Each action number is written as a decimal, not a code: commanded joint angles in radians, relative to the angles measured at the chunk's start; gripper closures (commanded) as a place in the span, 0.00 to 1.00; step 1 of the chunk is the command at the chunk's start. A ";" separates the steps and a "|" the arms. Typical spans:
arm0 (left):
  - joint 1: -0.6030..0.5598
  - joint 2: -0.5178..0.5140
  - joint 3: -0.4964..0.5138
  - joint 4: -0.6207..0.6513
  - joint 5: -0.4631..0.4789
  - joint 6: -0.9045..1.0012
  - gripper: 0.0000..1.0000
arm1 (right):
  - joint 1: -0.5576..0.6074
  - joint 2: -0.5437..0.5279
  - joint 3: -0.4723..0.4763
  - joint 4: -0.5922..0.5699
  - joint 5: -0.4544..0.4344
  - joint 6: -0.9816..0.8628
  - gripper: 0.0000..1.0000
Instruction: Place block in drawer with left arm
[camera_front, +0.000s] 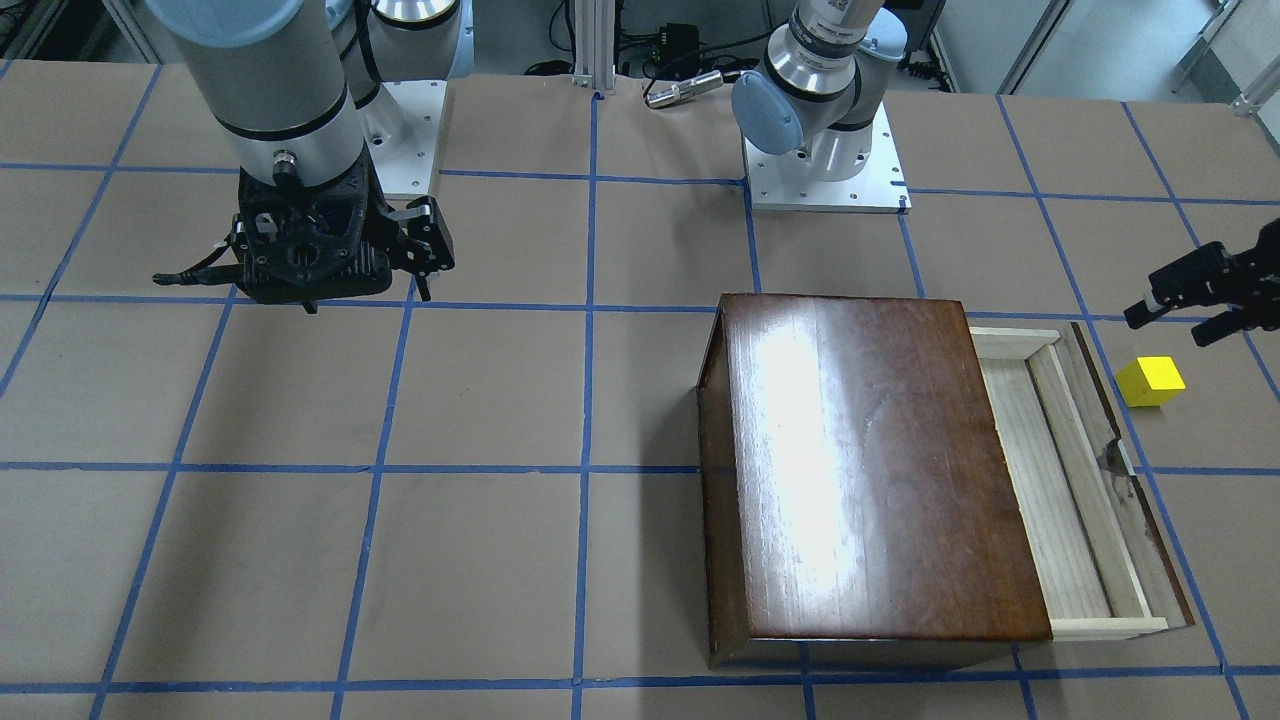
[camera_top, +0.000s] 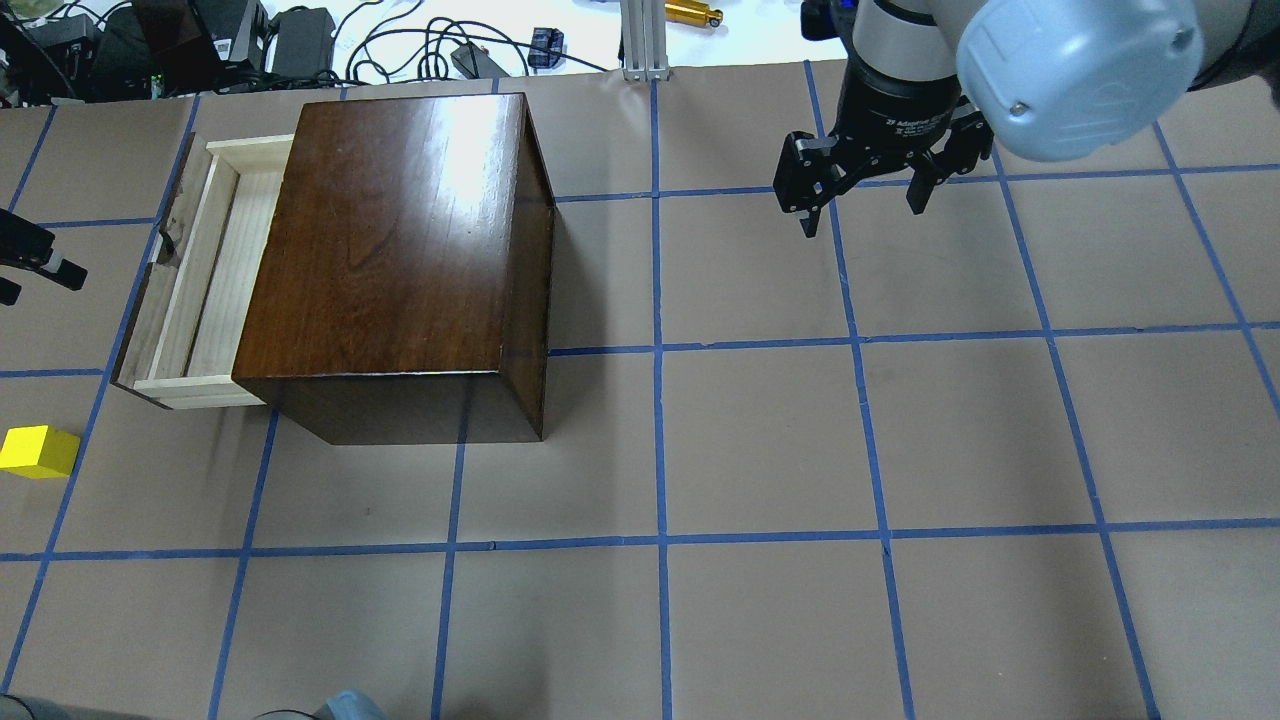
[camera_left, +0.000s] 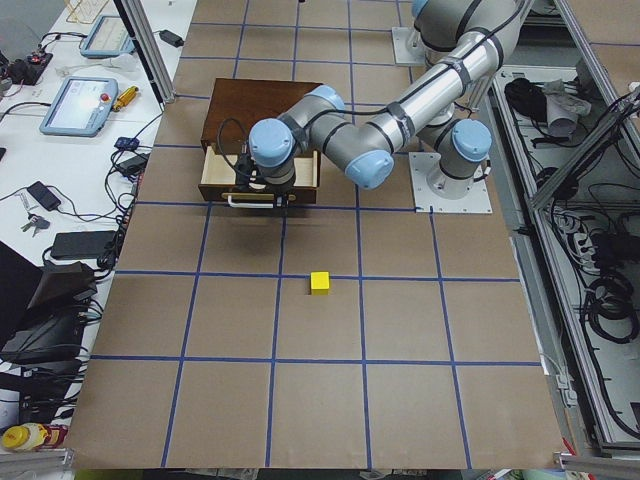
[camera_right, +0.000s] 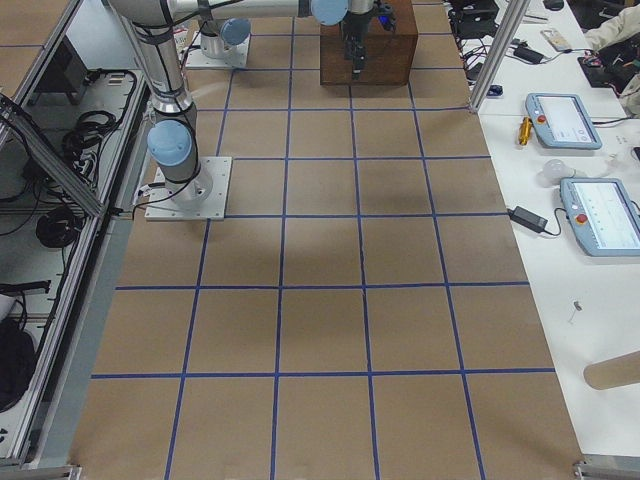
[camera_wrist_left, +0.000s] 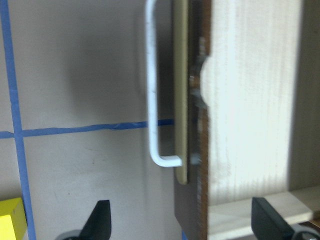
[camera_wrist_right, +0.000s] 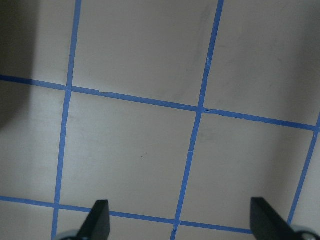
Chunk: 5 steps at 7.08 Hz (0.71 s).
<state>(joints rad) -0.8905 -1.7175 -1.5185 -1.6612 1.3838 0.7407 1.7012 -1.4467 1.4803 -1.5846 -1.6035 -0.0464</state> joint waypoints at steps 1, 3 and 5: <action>-0.107 0.106 -0.008 -0.079 0.030 -0.112 0.00 | 0.000 0.000 0.000 0.000 0.001 -0.001 0.00; -0.267 0.151 -0.014 -0.086 0.058 -0.313 0.00 | 0.000 0.000 0.000 0.000 0.001 -0.001 0.00; -0.405 0.151 -0.014 -0.081 0.063 -0.539 0.00 | 0.000 0.000 0.000 0.000 -0.001 -0.001 0.00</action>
<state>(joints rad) -1.2054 -1.5688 -1.5319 -1.7447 1.4406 0.3348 1.7012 -1.4465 1.4803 -1.5846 -1.6033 -0.0475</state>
